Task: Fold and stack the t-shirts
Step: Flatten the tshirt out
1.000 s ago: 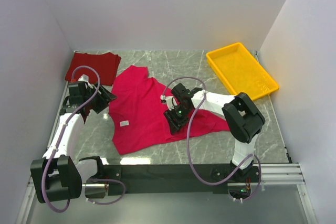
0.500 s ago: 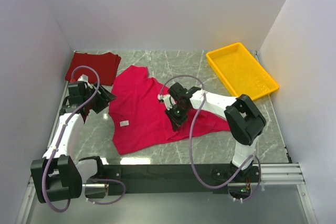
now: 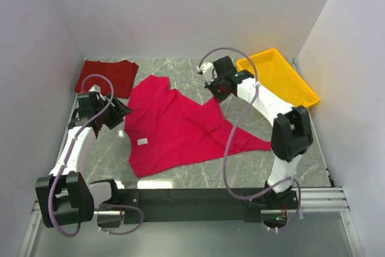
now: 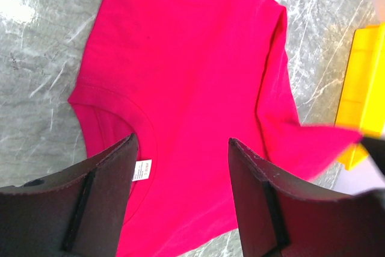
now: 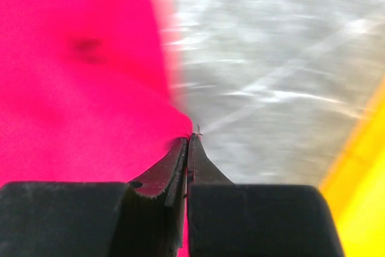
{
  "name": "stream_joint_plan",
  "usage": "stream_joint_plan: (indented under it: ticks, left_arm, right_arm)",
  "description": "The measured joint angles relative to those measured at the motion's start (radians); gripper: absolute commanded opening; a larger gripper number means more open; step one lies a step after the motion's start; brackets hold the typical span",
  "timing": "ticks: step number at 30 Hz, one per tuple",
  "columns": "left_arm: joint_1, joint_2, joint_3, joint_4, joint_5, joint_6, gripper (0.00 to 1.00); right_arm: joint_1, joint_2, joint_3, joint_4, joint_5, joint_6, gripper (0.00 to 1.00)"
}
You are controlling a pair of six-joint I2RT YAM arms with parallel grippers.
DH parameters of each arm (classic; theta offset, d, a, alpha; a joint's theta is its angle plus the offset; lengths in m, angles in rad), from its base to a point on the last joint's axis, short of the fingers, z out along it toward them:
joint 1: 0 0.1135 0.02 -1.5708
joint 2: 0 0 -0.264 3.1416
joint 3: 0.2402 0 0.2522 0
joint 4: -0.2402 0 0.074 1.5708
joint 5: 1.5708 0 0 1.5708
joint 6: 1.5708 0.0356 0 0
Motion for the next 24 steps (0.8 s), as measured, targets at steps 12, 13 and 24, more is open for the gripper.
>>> stream_joint_plan:
  ticks: [12, 13, 24]
  left_arm:
    - [0.000, 0.038, 0.020, 0.000, 0.000, 0.015, 0.67]
    - [0.000, 0.045, 0.023, 0.000, 0.000, 0.016, 0.67]
    - [0.000, 0.172, 0.070, 0.039, -0.011, 0.050, 0.66]
  right_arm:
    - [-0.162, 0.370, 0.211, 0.271, 0.403, -0.111, 0.00]
    - [-0.163, 0.390, 0.230, 0.312, 0.434, -0.111, 0.00]
    - [-0.163, 0.501, 0.373, 0.595, 0.608, -0.148, 0.00]
